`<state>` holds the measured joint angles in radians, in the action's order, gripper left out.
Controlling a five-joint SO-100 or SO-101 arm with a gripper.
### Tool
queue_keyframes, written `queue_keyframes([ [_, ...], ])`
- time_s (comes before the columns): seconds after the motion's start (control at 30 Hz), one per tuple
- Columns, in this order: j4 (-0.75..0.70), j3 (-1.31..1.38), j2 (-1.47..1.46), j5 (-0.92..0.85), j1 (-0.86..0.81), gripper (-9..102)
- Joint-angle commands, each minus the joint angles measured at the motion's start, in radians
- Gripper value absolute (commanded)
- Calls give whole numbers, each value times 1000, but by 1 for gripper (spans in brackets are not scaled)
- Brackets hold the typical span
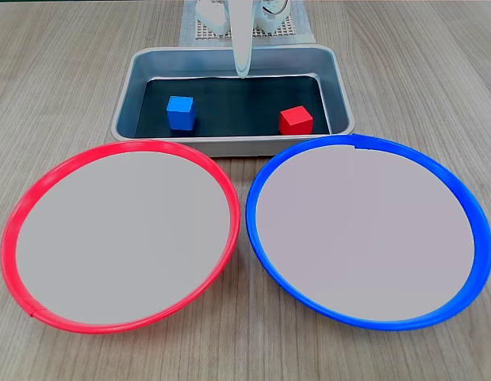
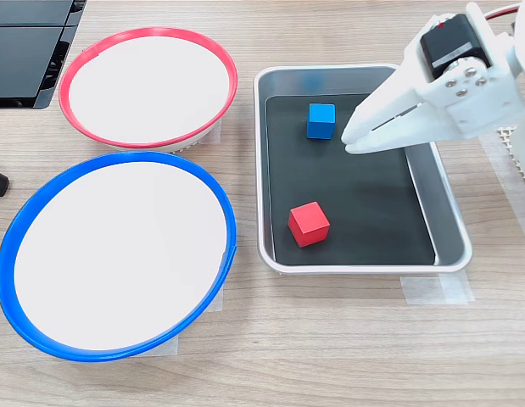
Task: Move two blocks tray to matching dishes
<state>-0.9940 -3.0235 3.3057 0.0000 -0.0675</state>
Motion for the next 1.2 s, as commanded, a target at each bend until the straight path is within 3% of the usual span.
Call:
queue_keyframes([
  [0.0, -3, 0, 23, -3, 2, 0],
  [0.07, -2, 2, 18, -21, 2, 3],
  [0.23, -34, 206, -249, -376, -46, 0],
  [0.33, -51, 497, -658, -413, -126, 0],
  [0.43, -193, 805, -1025, -416, -189, 1],
  [0.57, -339, 1055, -1385, -419, -288, 18],
  [0.8, -370, 1138, -1621, -477, -351, 28],
  [1.17, -221, 1120, -1759, -471, -308, 14],
])
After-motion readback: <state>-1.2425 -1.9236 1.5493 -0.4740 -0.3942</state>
